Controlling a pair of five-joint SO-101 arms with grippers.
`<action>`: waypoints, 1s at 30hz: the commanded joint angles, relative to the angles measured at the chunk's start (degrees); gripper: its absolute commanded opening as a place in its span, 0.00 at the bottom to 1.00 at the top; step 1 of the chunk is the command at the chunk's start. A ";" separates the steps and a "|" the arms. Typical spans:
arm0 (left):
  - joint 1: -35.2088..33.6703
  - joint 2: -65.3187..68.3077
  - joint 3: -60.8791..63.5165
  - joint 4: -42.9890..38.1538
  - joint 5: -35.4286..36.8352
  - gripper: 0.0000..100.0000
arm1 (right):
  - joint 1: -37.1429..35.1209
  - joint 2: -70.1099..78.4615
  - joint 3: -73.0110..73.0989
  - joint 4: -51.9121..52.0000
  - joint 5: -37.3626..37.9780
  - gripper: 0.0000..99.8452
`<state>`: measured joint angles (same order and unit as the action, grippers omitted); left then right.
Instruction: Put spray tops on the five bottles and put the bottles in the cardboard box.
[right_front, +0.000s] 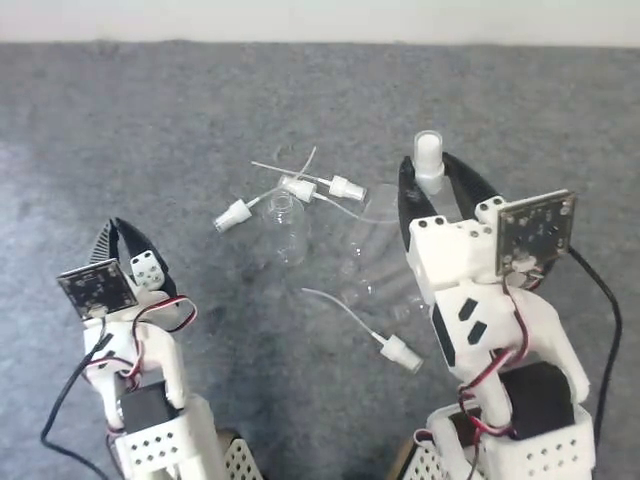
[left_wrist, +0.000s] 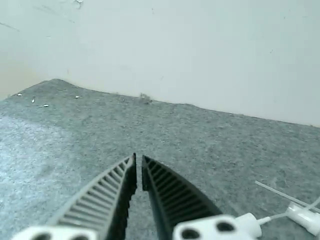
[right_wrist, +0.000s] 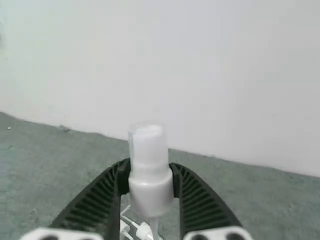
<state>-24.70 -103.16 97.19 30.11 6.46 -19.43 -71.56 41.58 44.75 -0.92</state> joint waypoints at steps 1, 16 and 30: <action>-0.09 -1.14 -0.66 0.26 -0.53 0.01 | -1.80 -0.92 -5.01 -0.31 1.05 0.01; -0.18 -1.14 -0.66 0.26 -0.53 0.01 | -2.86 15.34 -18.55 -0.40 1.05 0.01; -0.26 -1.05 -0.66 0.26 -0.53 0.01 | -9.27 23.78 -24.00 -1.89 2.99 0.01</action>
<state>-24.70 -103.16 97.19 30.11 6.37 -27.25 -49.41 21.54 44.75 -0.66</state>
